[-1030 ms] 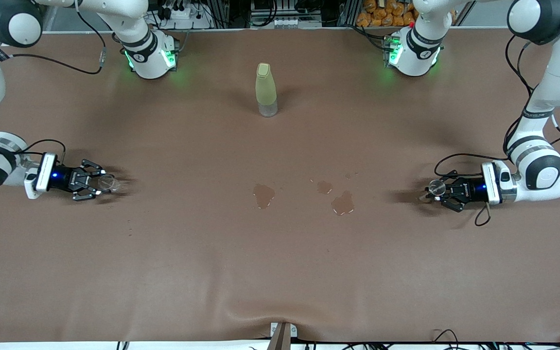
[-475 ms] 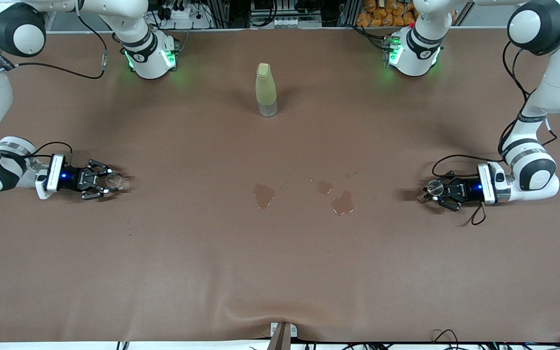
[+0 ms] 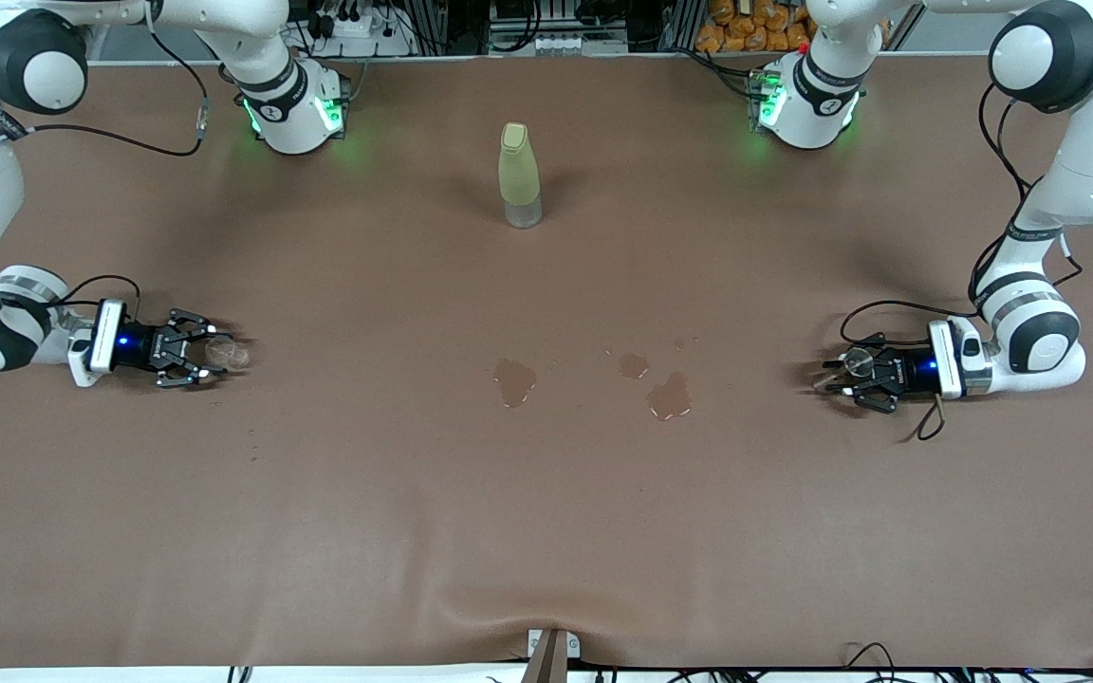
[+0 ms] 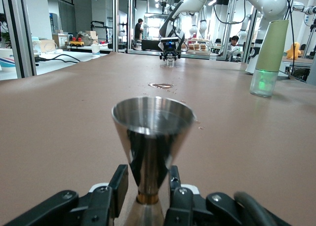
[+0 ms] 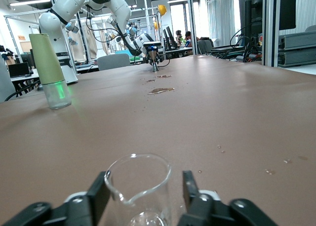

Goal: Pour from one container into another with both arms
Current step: 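Open both grippers, releasing the beaker and jigger on the table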

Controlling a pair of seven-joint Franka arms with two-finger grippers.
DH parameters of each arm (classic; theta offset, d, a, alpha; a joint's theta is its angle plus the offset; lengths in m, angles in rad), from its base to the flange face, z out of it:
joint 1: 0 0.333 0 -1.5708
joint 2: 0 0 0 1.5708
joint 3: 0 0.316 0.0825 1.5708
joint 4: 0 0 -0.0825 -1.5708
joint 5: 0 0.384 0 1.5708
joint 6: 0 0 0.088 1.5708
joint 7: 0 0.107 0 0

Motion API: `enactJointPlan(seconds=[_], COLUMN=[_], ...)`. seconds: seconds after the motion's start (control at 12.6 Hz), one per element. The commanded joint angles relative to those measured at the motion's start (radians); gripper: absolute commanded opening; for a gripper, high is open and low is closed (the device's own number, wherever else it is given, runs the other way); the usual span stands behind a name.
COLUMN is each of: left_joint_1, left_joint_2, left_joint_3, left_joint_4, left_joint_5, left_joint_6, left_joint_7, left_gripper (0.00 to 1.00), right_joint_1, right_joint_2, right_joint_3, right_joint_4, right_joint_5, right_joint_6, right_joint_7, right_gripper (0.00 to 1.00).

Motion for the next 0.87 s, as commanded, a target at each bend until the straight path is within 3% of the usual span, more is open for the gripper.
enactJointPlan(seconds=[0.0,0.32,0.55,0.79], left_joint_1=[0.011,0.044,0.083,0.097], left_joint_2=[0.012,-0.001,-0.019,-0.114], left_joint_3=[-0.005,0.001,0.001,-0.002], left_joint_4=[0.046,0.136,0.268,0.293], left_joint_5=[0.021,0.136,0.268,0.346], left_joint_6=[-0.025,-0.026,-0.063,-0.069], left_joint_7=[-0.004,-0.080,-0.265,-0.512], left_gripper=[0.99,1.00,1.00,1.00], right_joint_1=[-0.025,-0.013,-0.016,0.005], right_joint_2=[0.005,-0.045,-0.082,-0.128], right_joint_3=[0.020,0.017,-0.007,-0.007], right_joint_4=[0.079,0.085,0.111,0.235], right_joint_5=[-0.026,-0.031,-0.100,-0.161], right_joint_6=[-0.062,-0.101,-0.163,-0.168], right_joint_7=[0.044,0.245,0.490,0.739], right_gripper=[0.83,0.86,0.89,0.89])
